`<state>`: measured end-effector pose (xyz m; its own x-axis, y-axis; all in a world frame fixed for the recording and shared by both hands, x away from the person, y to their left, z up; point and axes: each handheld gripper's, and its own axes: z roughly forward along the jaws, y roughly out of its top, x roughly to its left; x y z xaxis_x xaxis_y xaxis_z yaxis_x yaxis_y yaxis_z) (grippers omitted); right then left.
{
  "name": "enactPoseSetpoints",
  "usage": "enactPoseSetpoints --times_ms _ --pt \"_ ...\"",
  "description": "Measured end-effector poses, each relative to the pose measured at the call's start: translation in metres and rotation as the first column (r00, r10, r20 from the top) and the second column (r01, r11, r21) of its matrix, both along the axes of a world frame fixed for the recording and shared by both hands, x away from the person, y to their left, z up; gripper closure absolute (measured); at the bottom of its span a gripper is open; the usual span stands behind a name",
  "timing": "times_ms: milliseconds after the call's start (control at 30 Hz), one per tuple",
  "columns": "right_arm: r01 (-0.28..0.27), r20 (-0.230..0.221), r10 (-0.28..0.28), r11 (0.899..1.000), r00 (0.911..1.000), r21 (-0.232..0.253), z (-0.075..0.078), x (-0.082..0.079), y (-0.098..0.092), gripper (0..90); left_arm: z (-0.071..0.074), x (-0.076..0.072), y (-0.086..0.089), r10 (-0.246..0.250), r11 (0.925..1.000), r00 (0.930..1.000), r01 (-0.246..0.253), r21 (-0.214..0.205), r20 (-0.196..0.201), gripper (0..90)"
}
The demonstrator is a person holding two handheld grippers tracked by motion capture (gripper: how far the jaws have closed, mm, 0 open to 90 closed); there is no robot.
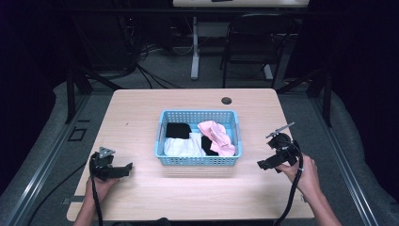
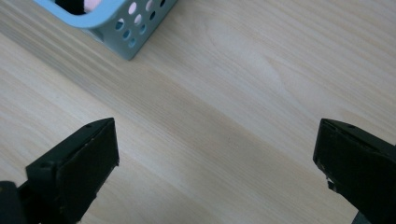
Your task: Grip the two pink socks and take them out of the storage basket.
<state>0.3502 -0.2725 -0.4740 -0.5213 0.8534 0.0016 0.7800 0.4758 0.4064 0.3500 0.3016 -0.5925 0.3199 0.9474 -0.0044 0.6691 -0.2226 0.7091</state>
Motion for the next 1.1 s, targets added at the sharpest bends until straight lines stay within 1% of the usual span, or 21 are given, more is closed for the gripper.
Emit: enactPoseSetpoints --times_ms 33,67,133,167,200,267,333,400,433,467,500,533,633,667,700,733,767,800,933,1067,1100 --pt "-0.006 -0.002 0.006 1.0 1.0 -0.01 0.003 0.001 0.0 0.0 0.0 0.0 0.0 0.0 1.0 1.0 0.0 0.0 0.0 0.3" --pt "-0.004 0.008 0.004 1.0 1.0 0.007 0.004 0.002 0.001 0.0 0.0 0.0 0.0 0.001 1.0 1.0 -0.001 0.0 0.002 0.3" --pt "-0.008 0.012 0.007 1.0 0.9999 0.013 0.009 0.004 0.003 0.0 0.0 0.0 0.0 0.002 1.0 1.0 -0.002 0.0 0.002 0.3" --pt "-0.015 0.013 0.015 1.0 0.9998 0.004 0.012 0.006 0.004 0.0 0.0 0.0 0.0 0.001 1.0 1.0 -0.001 0.0 0.001 0.3" --pt "-0.02 0.022 0.02 1.0 0.9996 0.01 0.017 0.009 0.006 0.0 0.0 0.0 0.0 0.001 1.0 1.0 -0.001 0.0 0.0 0.3" --pt "-0.022 0.025 0.022 1.0 0.9994 0.017 0.019 0.01 0.008 0.0 0.0 0.0 0.0 0.001 1.0 1.0 -0.001 0.0 0.0 0.3" --pt "-0.035 0.029 0.034 0.999 0.999 0.012 0.025 0.013 0.011 0.0 0.0 0.0 0.0 0.001 1.0 1.0 -0.001 0.0 0.0 0.3" --pt "-0.046 0.045 0.046 0.999 0.9979 0.012 0.034 0.018 0.017 0.0 0.0 0.0 0.0 0.001 1.0 1.0 -0.001 0.0 0.0 0.3" --pt "-0.046 0.045 0.046 0.999 0.9979 0.012 0.034 0.018 0.017 0.0 0.0 0.0 0.0 0.001 1.0 1.0 -0.001 0.0 0.0 0.3" --pt "-0.054 0.058 0.052 0.998 0.9969 0.022 0.041 0.022 0.021 0.0 0.0 0.0 0.0 0.001 1.0 1.0 -0.001 0.0 0.0 0.3" --pt "-0.06 0.056 0.059 0.998 0.9967 0.016 0.045 0.024 0.023 0.0 0.0 0.0 0.0 0.001 1.0 1.0 -0.001 0.0 0.0 0.3" --pt "-0.06 0.067 0.058 0.998 0.9961 0.027 0.048 0.026 0.025 0.0 0.0 0.0 0.0 0.001 1.0 1.0 -0.001 0.0 0.0 0.3" --pt "-0.073 0.071 0.071 0.997 0.995 0.032 0.052 0.03 0.031 0.0 0.0 0.0 0.0 0.001 1.0 1.0 -0.001 0.0 0.0 0.3" --pt "-0.079 0.084 0.075 0.996 0.9937 0.051 0.056 0.034 0.037 0.2 0.0 0.0 0.0 0.001 1.0 1.0 -0.001 0.0 0.0 0.3" --pt "-0.087 0.081 0.084 0.995 0.9932 0.042 0.058 0.036 0.039 0.3 0.0 0.0 0.0 0.001 1.0 1.0 -0.001 0.0 0.0 0.3" --pt "-0.091 0.081 0.087 0.994 0.9929 0.055 0.059 0.038 0.043 0.2 0.0 0.0 0.0 0.001 1.0 1.0 -0.001 0.0 0.0 0.3" --pt "-0.101 0.075 0.098 0.994 0.9923 0.041 0.061 0.04 0.045 0.2 0.0 0.0 0.0 0.001 1.0 1.0 -0.001 0.0 0.0 0.3" --pt "-0.099 0.087 0.093 0.993 0.9918 0.058 0.062 0.042 0.049 0.2 0.0 0.0 0.0 0.001 1.0 1.0 -0.001 0.0 0.0 0.3" --pt "-0.12 0.088 0.115 0.991 0.9895 0.054 0.065 0.049 0.059 0.0 0.0 0.0 0.0 0.001 1.0 1.0 -0.001 0.0 0.0 0.3" --pt "-0.137 0.079 0.131 0.988 0.9882 0.072 0.066 0.061 0.077 0.0 0.0 0.0 0.0 0.001 1.0 1.0 -0.001 0.0 0.0 0.3" --pt "-0.137 0.079 0.131 0.988 0.9882 0.072 0.066 0.061 0.077 0.0 0.0 0.0 0.0 0.001 1.0 1.0 -0.001 0.0 0.0 0.3"
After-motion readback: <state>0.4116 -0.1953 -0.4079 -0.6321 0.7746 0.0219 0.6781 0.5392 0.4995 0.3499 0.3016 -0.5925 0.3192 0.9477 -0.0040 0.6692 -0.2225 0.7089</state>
